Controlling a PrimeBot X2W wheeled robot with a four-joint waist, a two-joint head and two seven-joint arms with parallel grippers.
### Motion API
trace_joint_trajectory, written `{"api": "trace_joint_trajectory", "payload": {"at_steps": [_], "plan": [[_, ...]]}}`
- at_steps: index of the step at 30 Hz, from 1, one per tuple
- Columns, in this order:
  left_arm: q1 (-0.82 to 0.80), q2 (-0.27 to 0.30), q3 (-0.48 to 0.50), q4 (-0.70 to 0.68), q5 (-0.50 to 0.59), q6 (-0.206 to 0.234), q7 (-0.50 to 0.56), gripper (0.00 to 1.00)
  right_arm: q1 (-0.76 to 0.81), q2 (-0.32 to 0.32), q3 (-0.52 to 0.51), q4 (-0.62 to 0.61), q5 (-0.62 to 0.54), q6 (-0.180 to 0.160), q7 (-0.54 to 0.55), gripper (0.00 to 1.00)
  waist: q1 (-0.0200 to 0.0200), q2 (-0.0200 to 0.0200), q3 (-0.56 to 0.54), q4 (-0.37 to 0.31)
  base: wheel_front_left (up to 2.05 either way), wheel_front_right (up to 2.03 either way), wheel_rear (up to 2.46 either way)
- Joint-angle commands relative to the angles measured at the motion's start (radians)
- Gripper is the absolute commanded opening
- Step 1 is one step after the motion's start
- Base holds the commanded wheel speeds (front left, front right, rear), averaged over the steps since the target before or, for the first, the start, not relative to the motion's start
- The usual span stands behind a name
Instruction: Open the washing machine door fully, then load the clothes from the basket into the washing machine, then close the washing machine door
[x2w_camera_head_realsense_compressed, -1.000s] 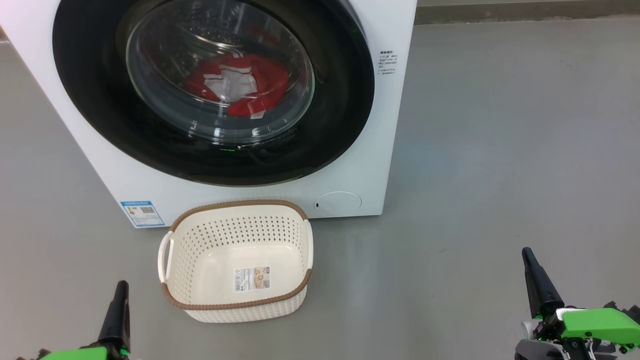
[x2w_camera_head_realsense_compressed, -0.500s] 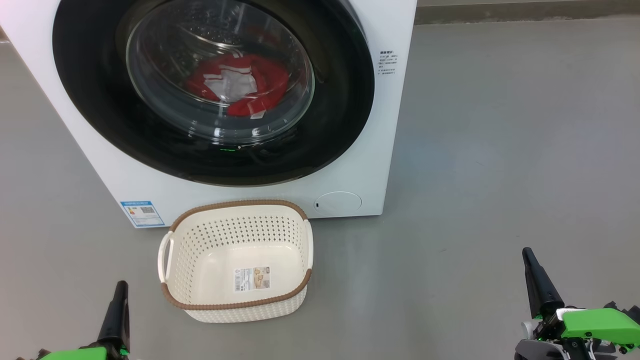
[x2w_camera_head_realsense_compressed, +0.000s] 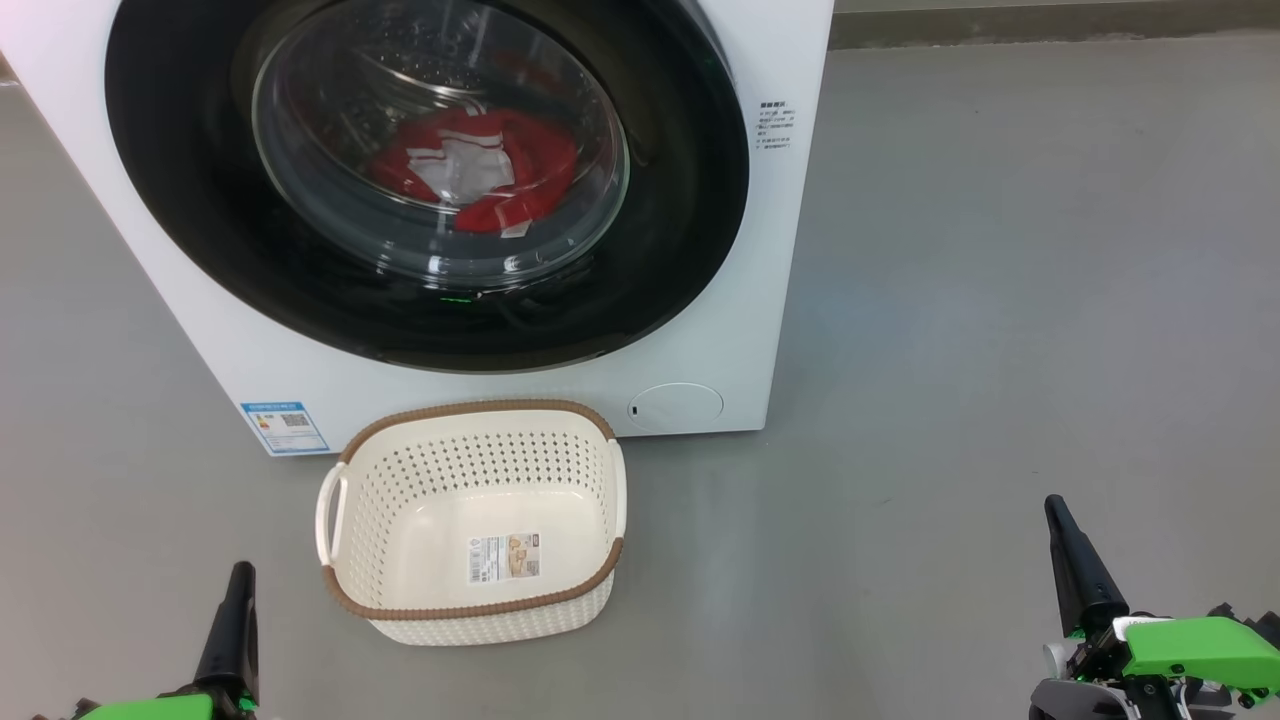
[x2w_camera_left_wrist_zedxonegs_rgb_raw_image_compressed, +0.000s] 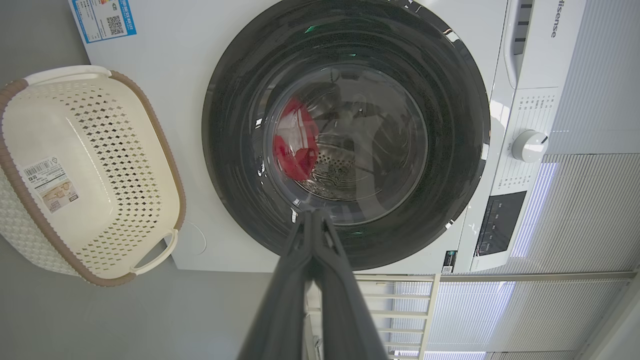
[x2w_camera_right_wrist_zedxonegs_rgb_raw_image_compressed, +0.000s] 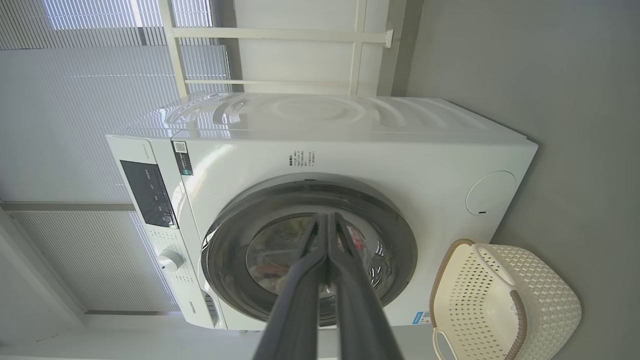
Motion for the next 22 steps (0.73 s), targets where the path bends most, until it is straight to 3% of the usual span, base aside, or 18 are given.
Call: {"api": "trace_joint_trajectory", "payload": {"at_steps": [1, 22], "plan": [[-0.039, 0.012, 0.035, -0.019, 0.006, -0.003, 0.009, 0.0, -0.011, -0.002, 0.022, -0.03, -0.003, 0.002, 0.006, 0.0, 0.0, 0.0, 0.0, 0.0, 0.0, 0.0, 0.0], [-0.039, 0.01, 0.038, -0.019, 0.008, -0.003, 0.011, 0.0, -0.011, -0.001, 0.02, -0.03, -0.004, 0.002, 0.007, 0.0, 0.0, 0.0, 0.0, 0.0, 0.0, 0.0, 0.0]]}}
